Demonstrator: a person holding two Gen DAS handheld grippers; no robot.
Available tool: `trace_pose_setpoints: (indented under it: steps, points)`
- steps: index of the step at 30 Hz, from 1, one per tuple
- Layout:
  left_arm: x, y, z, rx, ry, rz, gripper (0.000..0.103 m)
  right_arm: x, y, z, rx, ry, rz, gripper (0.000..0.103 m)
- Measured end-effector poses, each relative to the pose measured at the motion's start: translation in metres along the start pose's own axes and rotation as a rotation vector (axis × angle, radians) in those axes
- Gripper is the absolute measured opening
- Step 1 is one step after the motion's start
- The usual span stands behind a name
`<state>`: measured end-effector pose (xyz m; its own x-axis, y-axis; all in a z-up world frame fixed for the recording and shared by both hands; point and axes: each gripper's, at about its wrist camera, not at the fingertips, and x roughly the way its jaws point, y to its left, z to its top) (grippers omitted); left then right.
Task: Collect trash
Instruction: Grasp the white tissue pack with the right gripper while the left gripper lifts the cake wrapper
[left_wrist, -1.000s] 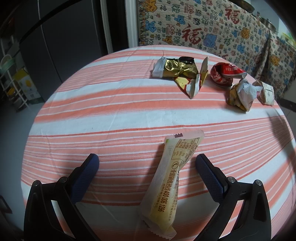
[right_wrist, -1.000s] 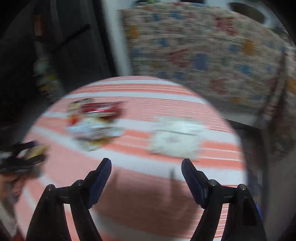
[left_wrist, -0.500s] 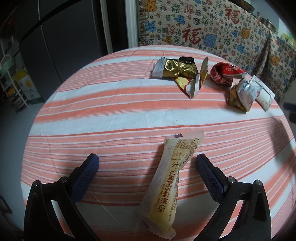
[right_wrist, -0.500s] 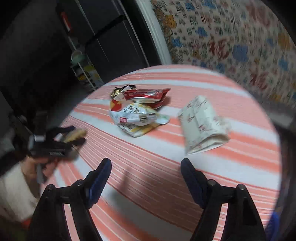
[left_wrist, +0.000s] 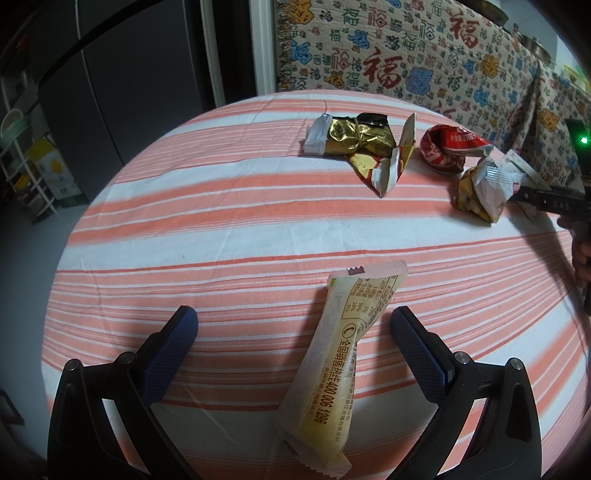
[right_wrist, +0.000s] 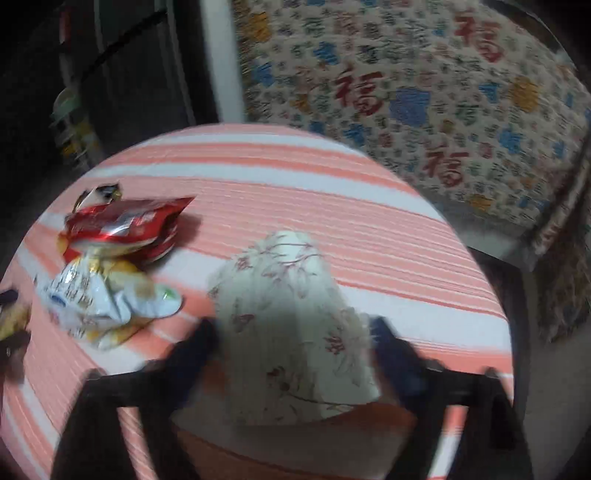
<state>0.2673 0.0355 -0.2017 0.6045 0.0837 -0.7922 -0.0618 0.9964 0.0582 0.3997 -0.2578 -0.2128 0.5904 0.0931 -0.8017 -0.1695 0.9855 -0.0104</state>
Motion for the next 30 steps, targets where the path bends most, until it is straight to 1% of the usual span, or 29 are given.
trace_pose_setpoints:
  steps: [2, 3, 6, 9, 13, 15, 18, 21, 23, 25, 26, 27, 28, 29, 30]
  points:
    - [0.0, 0.0, 0.0, 0.0, 0.0, 0.0, 0.103, -0.006, 0.002, -0.01, 0.043, 0.005, -0.014, 0.07]
    - [0.0, 0.0, 0.0, 0.0, 0.0, 0.0, 0.103, -0.01, 0.004, -0.015, 0.043, 0.004, -0.032, 0.07]
    - [0.0, 0.001, 0.001, 0.0, 0.001, -0.001, 0.103, -0.03, 0.023, -0.046, 0.091, 0.002, -0.092, 0.07]
    - [-0.001, 0.001, 0.0, 0.023, 0.007, -0.02, 0.103, -0.05, 0.046, -0.078, 0.134, -0.027, -0.118, 0.072]
    - [-0.009, 0.008, -0.009, 0.087, 0.052, -0.067, 0.103, -0.056, 0.049, -0.086, 0.162, -0.029, -0.119, 0.074]
    - [-0.015, 0.014, -0.016, 0.127, 0.077, -0.091, 0.103, -0.054, 0.049, -0.087, 0.146, -0.025, -0.112, 0.076]
    - [-0.021, 0.02, -0.021, 0.149, 0.11, -0.11, 0.102, -0.057, 0.051, -0.092, 0.108, -0.015, -0.106, 0.076]
    - [-0.022, 0.014, -0.021, 0.156, 0.102, -0.137, 0.102, -0.059, 0.049, -0.095, 0.082, 0.01, -0.079, 0.076]
    - [-0.021, 0.005, -0.017, 0.179, 0.1, -0.164, 0.102, -0.06, 0.047, -0.095, 0.053, 0.057, -0.057, 0.076]
    - [-0.022, -0.006, -0.014, 0.209, 0.094, -0.164, 0.094, -0.061, 0.044, -0.09, 0.037, 0.097, -0.042, 0.076]
    - [-0.023, -0.009, -0.013, 0.218, 0.093, -0.162, 0.088, -0.062, 0.042, -0.087, 0.031, 0.101, -0.042, 0.076]
    - [-0.025, -0.013, -0.011, 0.227, 0.089, -0.168, 0.084, -0.064, 0.041, -0.082, 0.022, 0.098, -0.041, 0.076]
    - [-0.026, -0.014, -0.01, 0.231, 0.086, -0.173, 0.083, -0.066, 0.041, -0.078, 0.017, 0.092, -0.042, 0.077]
    - [-0.026, -0.017, -0.009, 0.234, 0.086, -0.175, 0.079, -0.068, 0.041, -0.071, 0.009, 0.084, -0.043, 0.077]
    - [-0.025, -0.019, -0.009, 0.239, 0.086, -0.173, 0.07, -0.068, 0.041, -0.065, 0.003, 0.084, -0.041, 0.077]
